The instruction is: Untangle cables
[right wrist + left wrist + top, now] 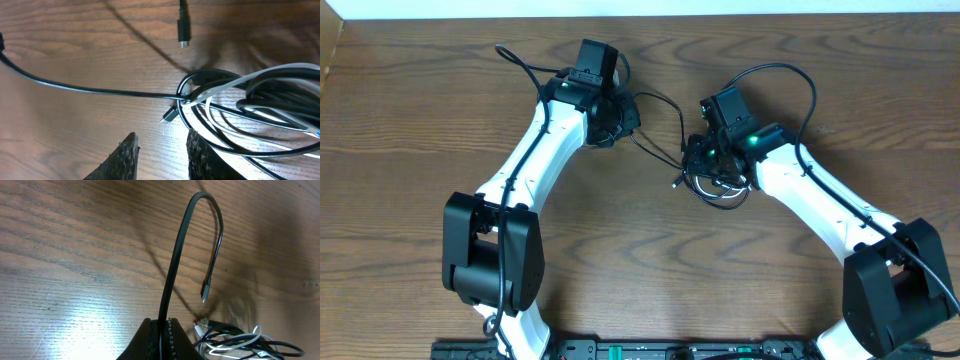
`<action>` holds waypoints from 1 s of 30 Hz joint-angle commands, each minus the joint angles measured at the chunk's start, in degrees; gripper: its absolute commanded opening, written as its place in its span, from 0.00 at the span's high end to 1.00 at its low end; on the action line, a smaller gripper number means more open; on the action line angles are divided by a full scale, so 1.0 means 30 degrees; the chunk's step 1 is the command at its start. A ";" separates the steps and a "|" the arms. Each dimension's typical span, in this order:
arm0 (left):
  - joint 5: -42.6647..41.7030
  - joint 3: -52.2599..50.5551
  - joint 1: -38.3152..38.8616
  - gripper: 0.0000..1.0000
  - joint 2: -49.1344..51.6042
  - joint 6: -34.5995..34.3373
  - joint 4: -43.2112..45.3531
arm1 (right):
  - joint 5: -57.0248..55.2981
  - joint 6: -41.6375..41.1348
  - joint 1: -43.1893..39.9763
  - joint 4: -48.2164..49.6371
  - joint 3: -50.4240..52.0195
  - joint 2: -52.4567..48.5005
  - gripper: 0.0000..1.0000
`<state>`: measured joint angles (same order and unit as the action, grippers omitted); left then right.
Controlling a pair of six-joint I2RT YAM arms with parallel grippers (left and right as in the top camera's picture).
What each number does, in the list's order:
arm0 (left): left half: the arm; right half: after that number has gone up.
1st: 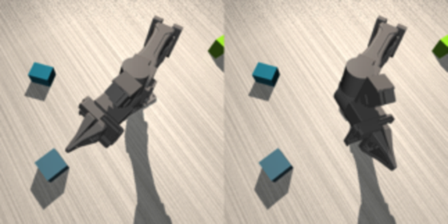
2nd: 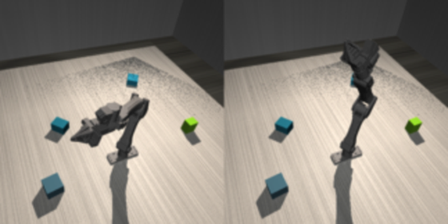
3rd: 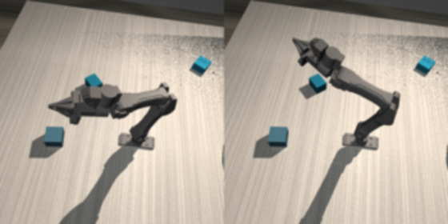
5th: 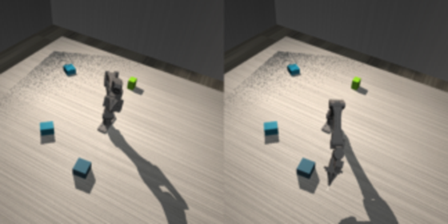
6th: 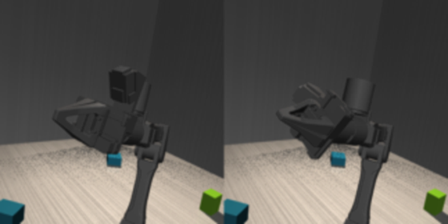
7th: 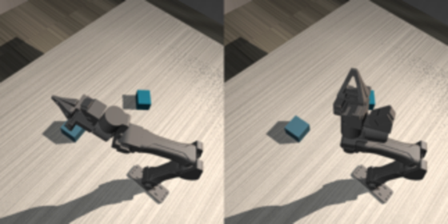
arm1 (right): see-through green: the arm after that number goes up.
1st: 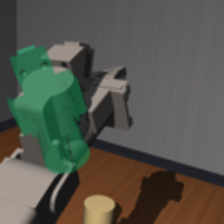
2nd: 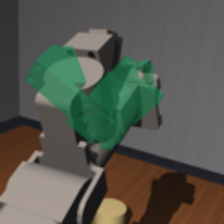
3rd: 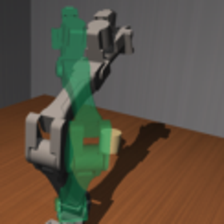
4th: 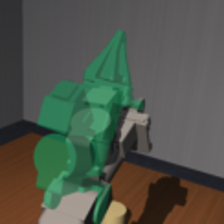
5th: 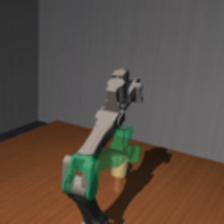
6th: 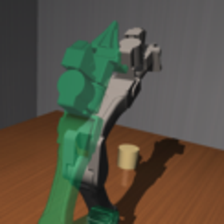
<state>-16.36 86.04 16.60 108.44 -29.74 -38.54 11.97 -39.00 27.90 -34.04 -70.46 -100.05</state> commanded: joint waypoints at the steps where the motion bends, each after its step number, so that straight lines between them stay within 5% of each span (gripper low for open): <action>1: 0.0204 -0.0109 -0.0044 0.92 0.0219 0.0117 0.0000 | -0.0896 -0.0787 0.0124 0.0066 -0.0219 -0.0495 0.71; 30: 0.0204 -0.0109 -0.0044 0.93 0.0291 0.0124 0.0000 | -0.0692 0.0758 -0.1770 0.1632 -0.0226 -0.3242 0.78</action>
<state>-16.36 86.04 16.60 108.60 -29.74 -38.54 9.58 -39.68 23.11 -28.91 -70.48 -109.34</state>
